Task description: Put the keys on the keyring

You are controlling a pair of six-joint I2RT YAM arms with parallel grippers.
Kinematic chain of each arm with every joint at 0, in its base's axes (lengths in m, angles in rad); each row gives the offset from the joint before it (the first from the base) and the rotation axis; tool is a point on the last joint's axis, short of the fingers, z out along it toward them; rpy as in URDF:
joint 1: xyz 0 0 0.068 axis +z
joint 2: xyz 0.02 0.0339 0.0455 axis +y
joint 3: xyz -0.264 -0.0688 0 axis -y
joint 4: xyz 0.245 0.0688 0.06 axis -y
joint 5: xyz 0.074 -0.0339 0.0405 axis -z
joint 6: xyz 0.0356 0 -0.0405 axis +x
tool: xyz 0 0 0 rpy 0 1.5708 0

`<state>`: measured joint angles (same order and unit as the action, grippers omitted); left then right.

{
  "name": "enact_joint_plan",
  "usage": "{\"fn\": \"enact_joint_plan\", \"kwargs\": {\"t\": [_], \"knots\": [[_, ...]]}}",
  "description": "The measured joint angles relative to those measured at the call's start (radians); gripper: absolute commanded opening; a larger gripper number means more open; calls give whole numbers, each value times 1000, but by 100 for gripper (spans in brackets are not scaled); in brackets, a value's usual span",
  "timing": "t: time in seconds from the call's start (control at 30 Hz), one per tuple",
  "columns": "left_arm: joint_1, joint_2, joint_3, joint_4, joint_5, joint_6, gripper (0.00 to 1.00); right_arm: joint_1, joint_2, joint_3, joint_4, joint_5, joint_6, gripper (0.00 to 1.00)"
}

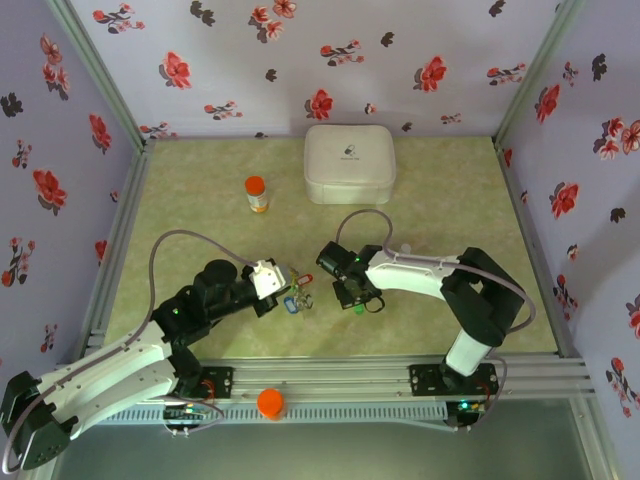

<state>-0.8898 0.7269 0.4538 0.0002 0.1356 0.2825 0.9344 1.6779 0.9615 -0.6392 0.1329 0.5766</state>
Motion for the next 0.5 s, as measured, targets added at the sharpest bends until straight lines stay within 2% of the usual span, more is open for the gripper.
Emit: {"fn": "enact_joint_plan", "kwargs": {"t": [0.23,0.5], "knots": [[0,0,0,0,6,0,0,0,-5,14,-21,25,-5,0],[0,0,0,0,6,0,0,0,-93,8,-2,27,-47,0]]}}
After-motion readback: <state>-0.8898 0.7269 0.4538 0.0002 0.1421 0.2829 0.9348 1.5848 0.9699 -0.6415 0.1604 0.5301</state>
